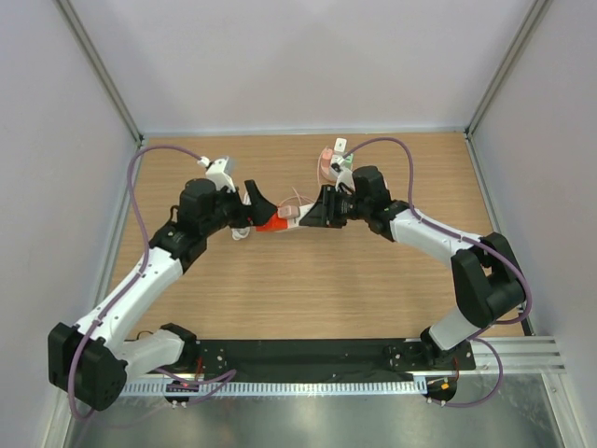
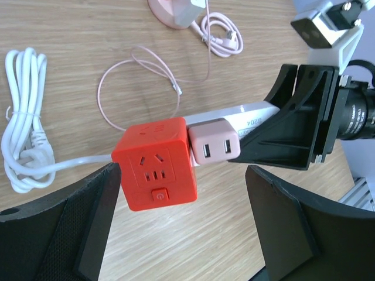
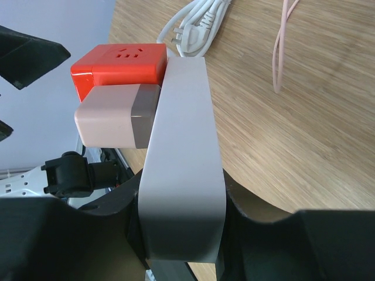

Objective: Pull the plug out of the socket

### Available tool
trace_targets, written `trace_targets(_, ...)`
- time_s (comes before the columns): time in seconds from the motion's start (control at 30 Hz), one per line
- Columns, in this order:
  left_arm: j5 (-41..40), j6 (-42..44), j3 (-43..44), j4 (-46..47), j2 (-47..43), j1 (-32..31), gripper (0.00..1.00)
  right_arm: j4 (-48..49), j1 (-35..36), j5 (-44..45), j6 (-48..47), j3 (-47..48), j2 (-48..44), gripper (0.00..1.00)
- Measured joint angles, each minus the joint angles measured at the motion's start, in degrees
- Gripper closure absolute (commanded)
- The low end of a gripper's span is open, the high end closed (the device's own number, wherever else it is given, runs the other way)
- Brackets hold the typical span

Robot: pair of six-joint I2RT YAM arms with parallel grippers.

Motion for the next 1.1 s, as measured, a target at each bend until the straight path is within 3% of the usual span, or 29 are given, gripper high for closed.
trace_targets(0.47,2.45,-0.02,-1.99,-5.84,1.22,-0.2,0.09,0.17,-0.31,-0.63,0.0,-0.37,0.0,0.99)
trace_targets(0.87,0.37,-2.8,-1.14,-5.49,10.88,-4.04,0.19,0.57,-0.31,-0.83,0.07,-0.57,0.0,0.99)
trace_targets(1.1,-2.34,-4.52,0.74,-4.66,12.13,-4.52,0.25,0.66,-0.31,-0.98,0.09,-0.87,0.0,0.99)
